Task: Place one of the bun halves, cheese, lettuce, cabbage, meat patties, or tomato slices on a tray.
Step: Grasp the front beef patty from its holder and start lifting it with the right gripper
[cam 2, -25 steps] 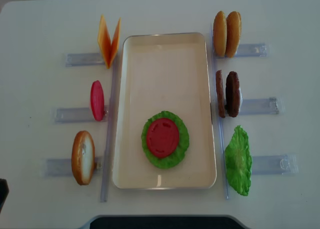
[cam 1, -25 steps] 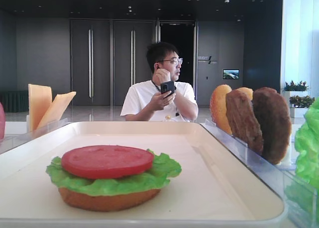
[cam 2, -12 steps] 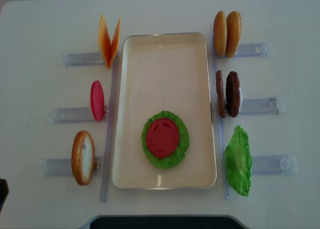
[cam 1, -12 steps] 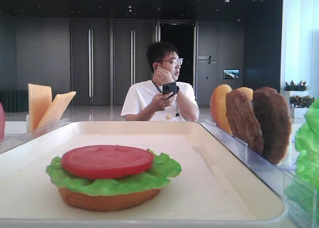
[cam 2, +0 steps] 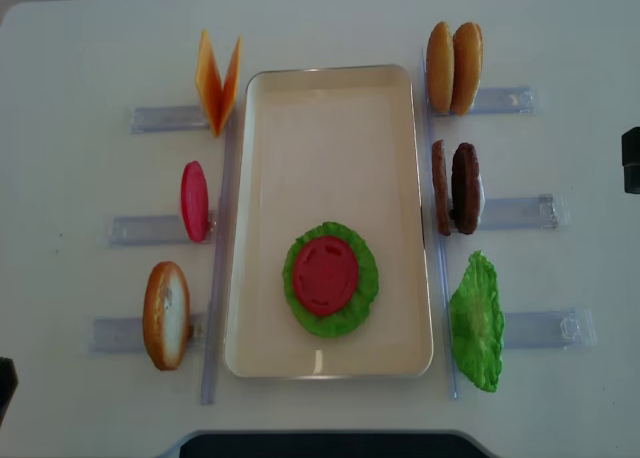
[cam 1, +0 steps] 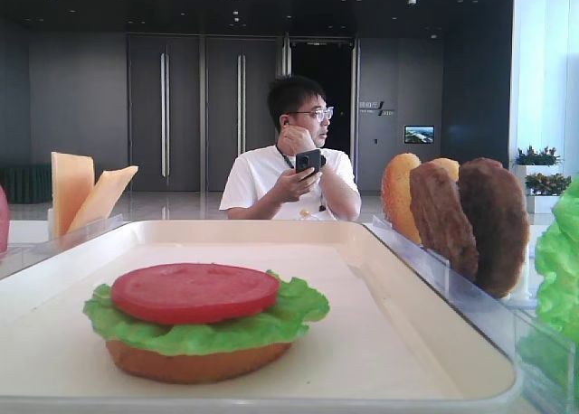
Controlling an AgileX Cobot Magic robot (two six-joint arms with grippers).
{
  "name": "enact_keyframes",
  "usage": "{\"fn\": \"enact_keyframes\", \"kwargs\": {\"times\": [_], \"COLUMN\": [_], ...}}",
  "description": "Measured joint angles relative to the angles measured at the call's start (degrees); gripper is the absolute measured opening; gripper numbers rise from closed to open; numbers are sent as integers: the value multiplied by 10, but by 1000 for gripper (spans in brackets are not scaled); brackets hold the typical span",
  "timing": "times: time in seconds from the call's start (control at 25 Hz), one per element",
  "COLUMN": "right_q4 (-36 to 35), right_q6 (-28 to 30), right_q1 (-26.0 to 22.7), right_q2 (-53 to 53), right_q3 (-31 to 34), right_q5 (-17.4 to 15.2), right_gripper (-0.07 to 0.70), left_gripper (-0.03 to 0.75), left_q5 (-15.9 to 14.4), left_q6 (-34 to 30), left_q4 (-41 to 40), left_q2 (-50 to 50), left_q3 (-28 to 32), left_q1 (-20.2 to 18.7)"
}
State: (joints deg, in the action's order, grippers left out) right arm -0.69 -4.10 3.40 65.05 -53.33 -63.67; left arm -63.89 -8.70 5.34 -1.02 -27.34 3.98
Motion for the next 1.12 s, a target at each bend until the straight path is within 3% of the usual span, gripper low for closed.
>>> {"fn": "enact_keyframes", "kwargs": {"times": [0.52, 0.84, 0.96, 1.12], "right_q4": [0, -4, -4, -1], "right_q6": [0, -2, -16, -53], "right_q1": [0, 2, 26, 97], "right_q2": [114, 129, 129, 129], "right_q3": [-60, -66, -66, -66], "right_q5": [-1, -4, -5, 8], "right_gripper": [587, 587, 587, 587], "left_gripper": [0, 0, 0, 0], "left_q5": [0, 0, 0, 0], "left_q6": [0, 0, 0, 0], "left_q4": [0, 0, 0, 0], "left_q2": [0, 0, 0, 0], "left_q3": [0, 0, 0, 0], "left_q1": [0, 0, 0, 0]}}
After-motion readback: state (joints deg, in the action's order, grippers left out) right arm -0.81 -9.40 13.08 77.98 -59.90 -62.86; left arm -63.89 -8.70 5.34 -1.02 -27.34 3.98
